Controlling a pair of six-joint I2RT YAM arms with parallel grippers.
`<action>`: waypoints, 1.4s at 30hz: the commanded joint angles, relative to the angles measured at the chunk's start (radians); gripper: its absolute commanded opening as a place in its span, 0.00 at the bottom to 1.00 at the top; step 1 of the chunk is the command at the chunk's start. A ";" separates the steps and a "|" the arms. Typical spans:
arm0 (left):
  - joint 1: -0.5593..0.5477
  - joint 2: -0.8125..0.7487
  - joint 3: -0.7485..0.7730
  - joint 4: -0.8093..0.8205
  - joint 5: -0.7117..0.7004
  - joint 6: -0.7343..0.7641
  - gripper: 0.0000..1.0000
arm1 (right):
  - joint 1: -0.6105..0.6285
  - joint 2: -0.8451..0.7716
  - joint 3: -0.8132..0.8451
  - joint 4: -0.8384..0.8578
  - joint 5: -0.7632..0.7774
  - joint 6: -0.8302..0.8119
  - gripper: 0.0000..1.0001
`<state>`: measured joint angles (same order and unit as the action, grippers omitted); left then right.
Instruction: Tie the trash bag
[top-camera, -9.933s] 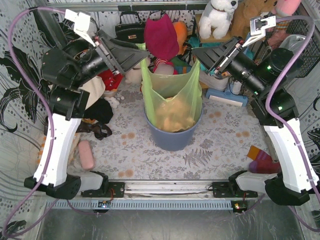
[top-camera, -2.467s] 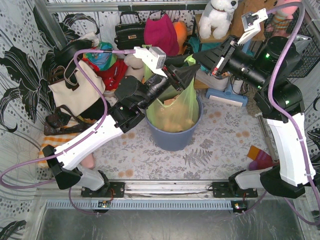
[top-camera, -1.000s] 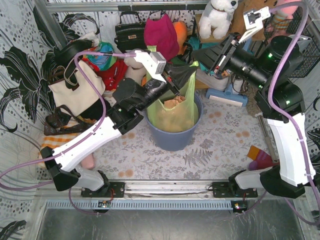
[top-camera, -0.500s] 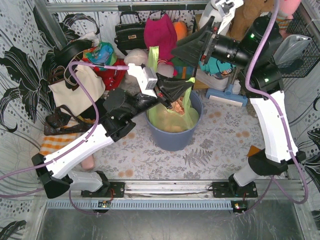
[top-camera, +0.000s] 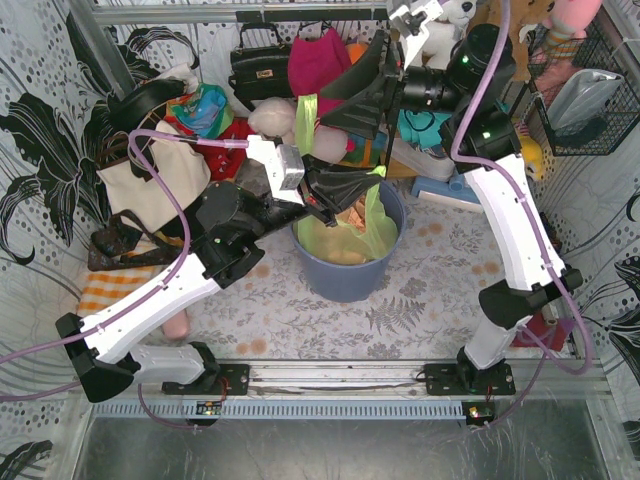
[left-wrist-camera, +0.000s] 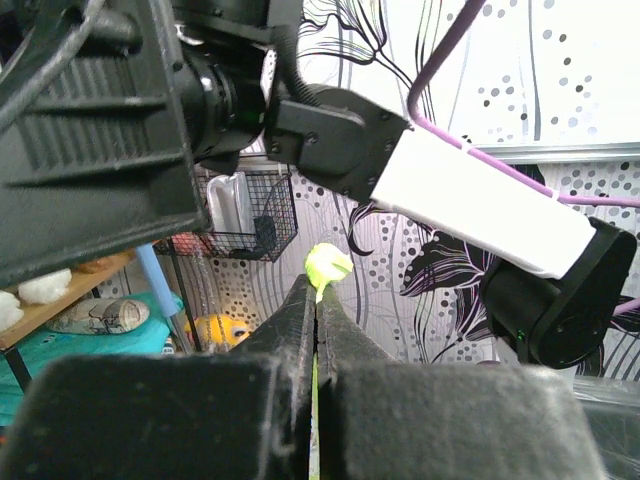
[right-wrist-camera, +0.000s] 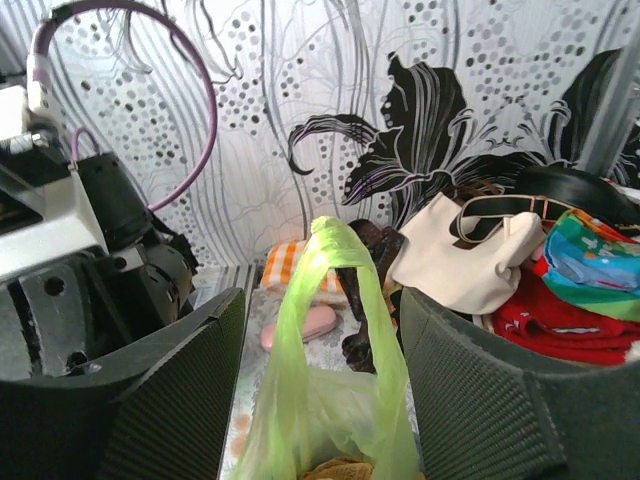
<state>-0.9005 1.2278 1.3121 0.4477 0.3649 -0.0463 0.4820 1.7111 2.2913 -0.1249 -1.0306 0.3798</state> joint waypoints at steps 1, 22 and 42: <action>0.002 -0.018 0.007 0.045 0.024 0.010 0.00 | 0.000 0.039 0.036 0.152 -0.136 0.022 0.64; 0.002 -0.007 0.026 0.023 0.024 0.006 0.00 | 0.003 0.220 0.129 0.657 -0.264 0.420 0.57; 0.002 -0.009 0.021 0.029 0.020 0.000 0.00 | 0.034 0.253 0.180 0.614 -0.229 0.398 0.23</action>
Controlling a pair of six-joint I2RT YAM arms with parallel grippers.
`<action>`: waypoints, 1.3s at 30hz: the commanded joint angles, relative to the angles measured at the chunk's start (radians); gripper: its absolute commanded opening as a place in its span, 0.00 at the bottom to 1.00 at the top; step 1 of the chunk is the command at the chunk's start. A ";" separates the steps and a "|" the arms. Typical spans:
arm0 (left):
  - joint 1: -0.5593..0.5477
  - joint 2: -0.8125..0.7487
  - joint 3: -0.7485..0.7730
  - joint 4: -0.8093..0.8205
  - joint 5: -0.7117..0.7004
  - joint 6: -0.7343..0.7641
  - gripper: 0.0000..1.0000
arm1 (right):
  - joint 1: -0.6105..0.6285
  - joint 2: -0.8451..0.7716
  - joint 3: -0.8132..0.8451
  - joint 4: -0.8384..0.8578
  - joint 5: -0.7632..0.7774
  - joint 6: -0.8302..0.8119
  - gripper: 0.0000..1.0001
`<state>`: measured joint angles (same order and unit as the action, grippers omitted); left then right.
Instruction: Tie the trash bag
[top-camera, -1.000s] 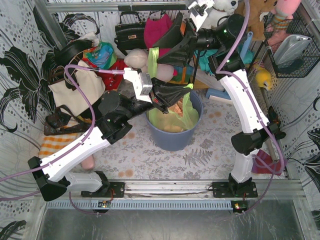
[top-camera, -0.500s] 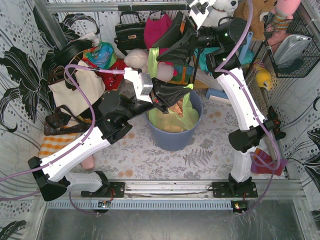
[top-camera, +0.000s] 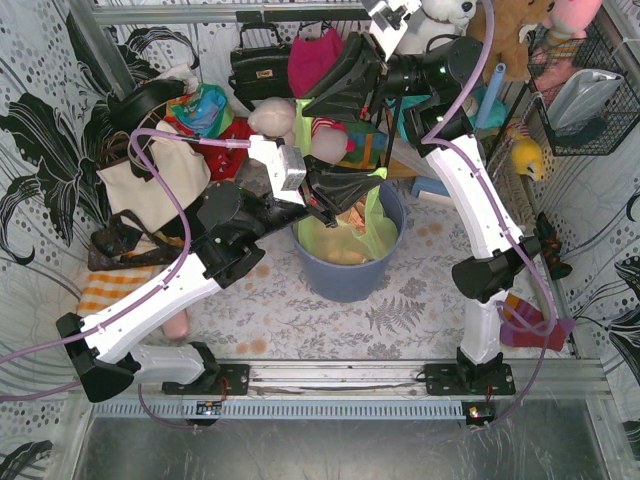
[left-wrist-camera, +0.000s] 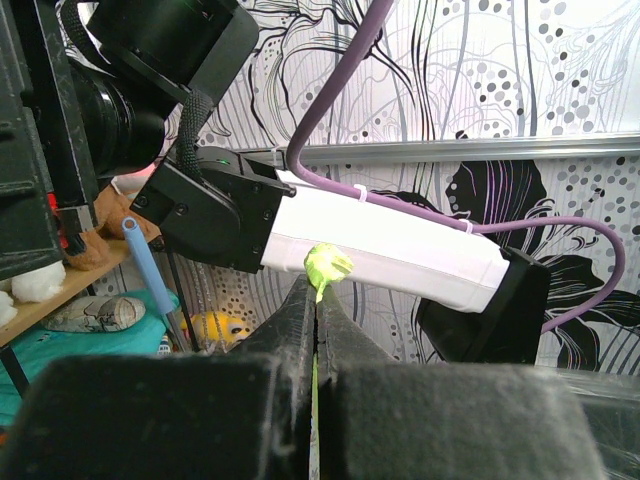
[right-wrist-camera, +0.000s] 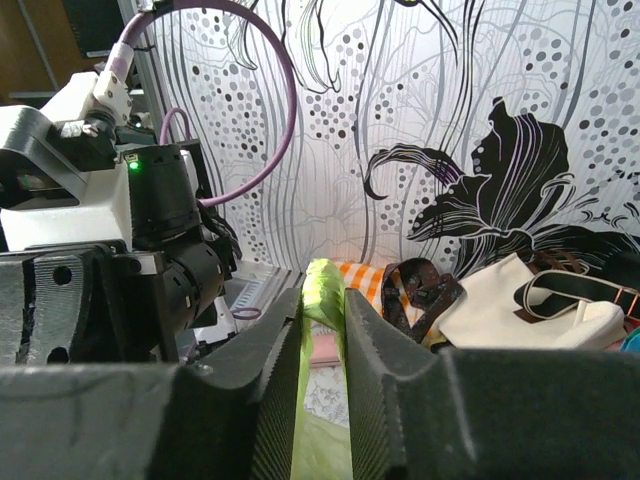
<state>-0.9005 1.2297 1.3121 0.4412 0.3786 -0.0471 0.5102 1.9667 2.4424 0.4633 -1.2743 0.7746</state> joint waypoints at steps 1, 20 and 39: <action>0.002 -0.010 0.020 0.036 0.005 0.001 0.00 | 0.006 -0.004 0.029 0.025 0.018 0.002 0.20; 0.002 0.057 0.111 0.087 -0.158 0.110 0.00 | 0.099 -0.290 -0.151 -0.751 0.768 -0.293 0.00; 0.008 -0.009 0.001 0.160 -0.318 0.155 0.00 | 0.125 -0.594 -0.484 -0.895 1.024 -0.231 0.00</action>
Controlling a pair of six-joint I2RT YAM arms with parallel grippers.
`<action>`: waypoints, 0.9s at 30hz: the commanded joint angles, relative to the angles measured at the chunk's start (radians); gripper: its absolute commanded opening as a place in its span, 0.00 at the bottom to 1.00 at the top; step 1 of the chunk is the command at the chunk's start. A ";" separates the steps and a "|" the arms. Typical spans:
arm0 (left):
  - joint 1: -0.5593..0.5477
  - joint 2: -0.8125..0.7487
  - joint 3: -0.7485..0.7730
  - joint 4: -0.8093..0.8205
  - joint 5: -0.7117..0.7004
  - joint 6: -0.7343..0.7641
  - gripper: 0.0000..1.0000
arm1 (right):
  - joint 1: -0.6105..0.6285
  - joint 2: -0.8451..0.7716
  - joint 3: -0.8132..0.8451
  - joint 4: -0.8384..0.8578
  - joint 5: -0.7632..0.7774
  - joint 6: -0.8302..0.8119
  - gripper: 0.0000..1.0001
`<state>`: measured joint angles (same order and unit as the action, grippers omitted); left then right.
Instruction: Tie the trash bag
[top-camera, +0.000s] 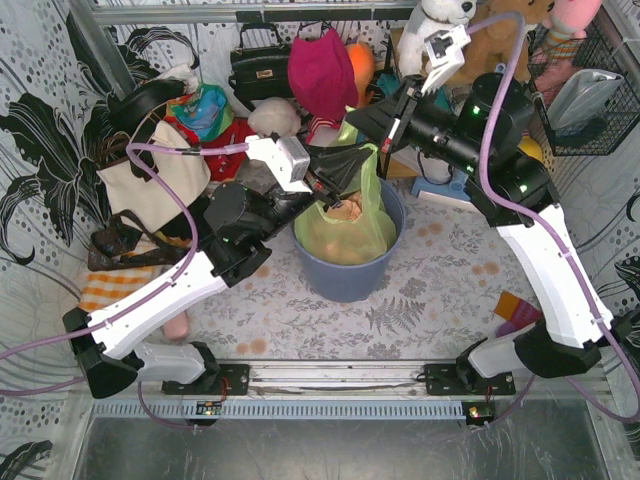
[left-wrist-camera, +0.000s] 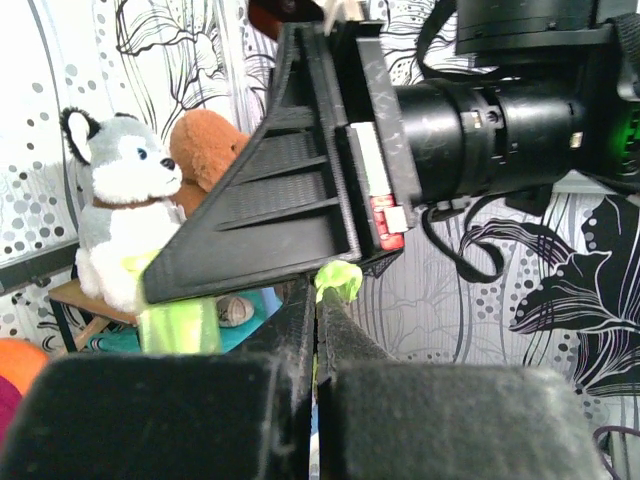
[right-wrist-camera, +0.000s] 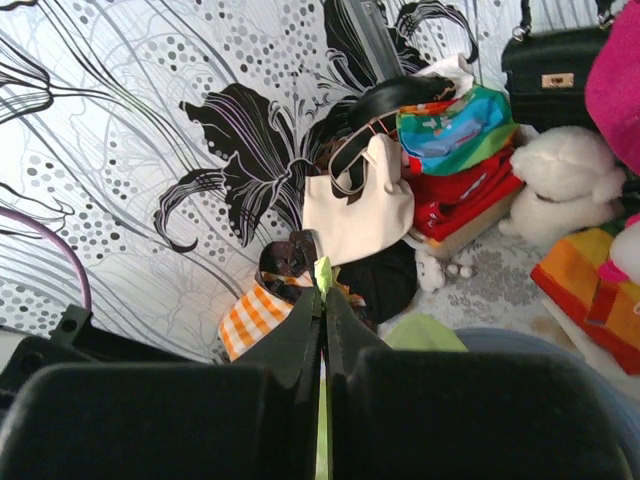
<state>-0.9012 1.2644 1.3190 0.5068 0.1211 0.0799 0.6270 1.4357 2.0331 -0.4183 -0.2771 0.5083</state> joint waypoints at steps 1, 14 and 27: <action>0.010 -0.047 -0.010 0.096 -0.062 0.027 0.00 | 0.008 -0.079 -0.101 -0.004 0.031 0.042 0.00; 0.012 -0.104 -0.057 0.115 -0.086 0.032 0.00 | 0.010 -0.224 -0.300 0.126 0.088 0.139 0.00; 0.015 0.015 0.199 -0.169 0.408 0.012 0.00 | 0.010 0.260 0.342 0.136 -0.117 0.136 0.00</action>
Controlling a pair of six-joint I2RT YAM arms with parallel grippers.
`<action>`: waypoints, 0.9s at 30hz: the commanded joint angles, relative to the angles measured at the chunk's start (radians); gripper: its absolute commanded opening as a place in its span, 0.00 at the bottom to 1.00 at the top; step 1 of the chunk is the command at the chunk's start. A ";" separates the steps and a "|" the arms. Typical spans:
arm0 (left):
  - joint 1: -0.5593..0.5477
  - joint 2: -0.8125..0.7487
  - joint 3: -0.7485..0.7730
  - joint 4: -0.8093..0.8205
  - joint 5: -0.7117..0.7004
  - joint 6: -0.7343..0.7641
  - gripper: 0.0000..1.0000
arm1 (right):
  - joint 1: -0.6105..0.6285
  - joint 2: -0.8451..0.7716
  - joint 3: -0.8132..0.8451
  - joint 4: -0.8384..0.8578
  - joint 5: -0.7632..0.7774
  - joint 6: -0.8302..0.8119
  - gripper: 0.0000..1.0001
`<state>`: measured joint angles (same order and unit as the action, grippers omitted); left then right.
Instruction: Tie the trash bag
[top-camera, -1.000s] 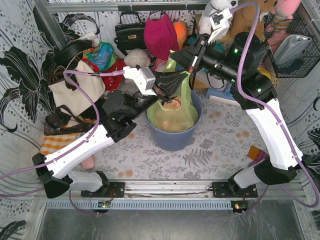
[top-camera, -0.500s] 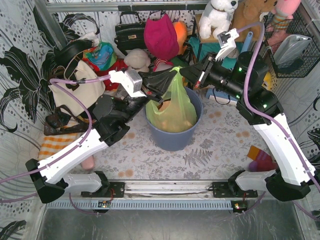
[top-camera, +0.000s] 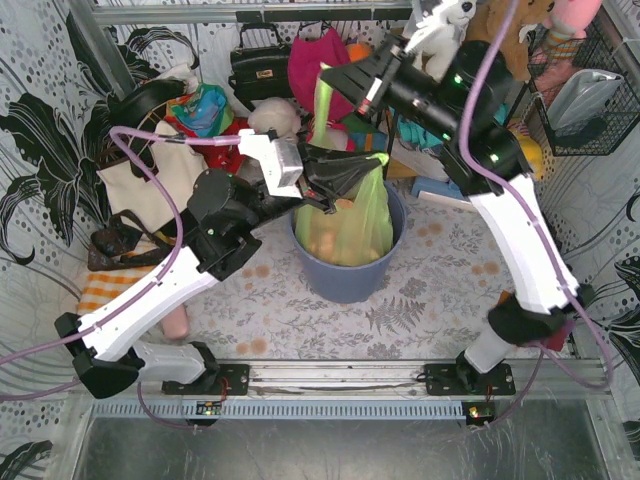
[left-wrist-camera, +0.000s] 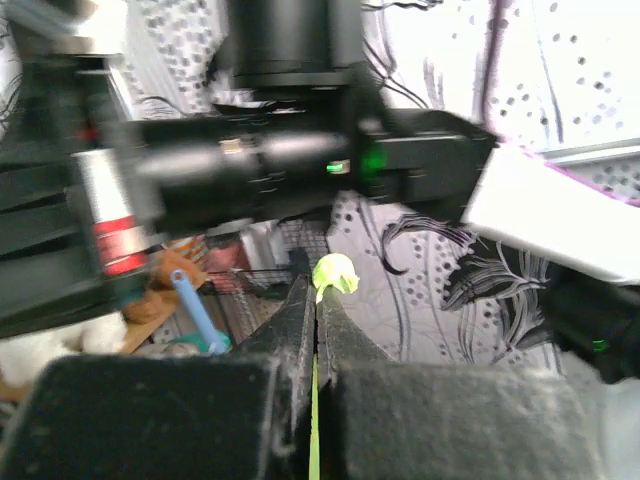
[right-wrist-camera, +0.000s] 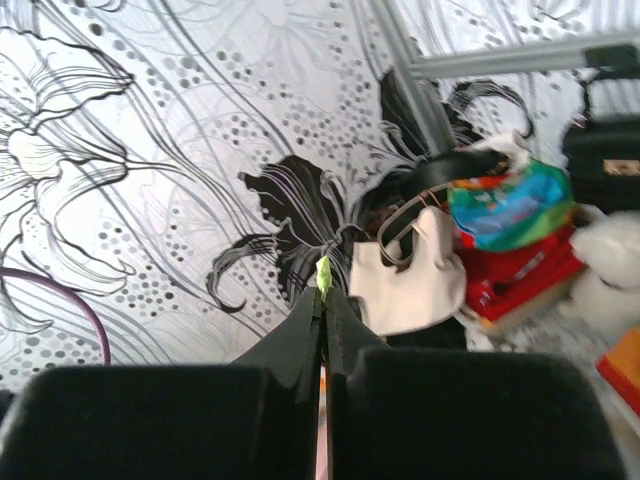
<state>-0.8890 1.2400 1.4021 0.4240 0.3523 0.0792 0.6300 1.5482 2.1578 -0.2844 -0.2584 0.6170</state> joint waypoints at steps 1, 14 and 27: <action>0.003 0.060 0.151 -0.128 0.187 0.026 0.00 | 0.007 0.198 0.297 -0.019 -0.172 0.046 0.00; 0.002 0.105 0.165 -0.053 0.023 0.092 0.00 | 0.007 0.083 0.108 0.043 -0.208 0.097 0.00; 0.004 0.036 0.035 0.065 -0.100 0.084 0.00 | 0.007 -0.230 -0.265 -0.002 0.079 0.020 0.00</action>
<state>-0.8967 1.3281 1.4670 0.3683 0.3428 0.1551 0.6338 1.3769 1.9484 -0.2951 -0.2569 0.6617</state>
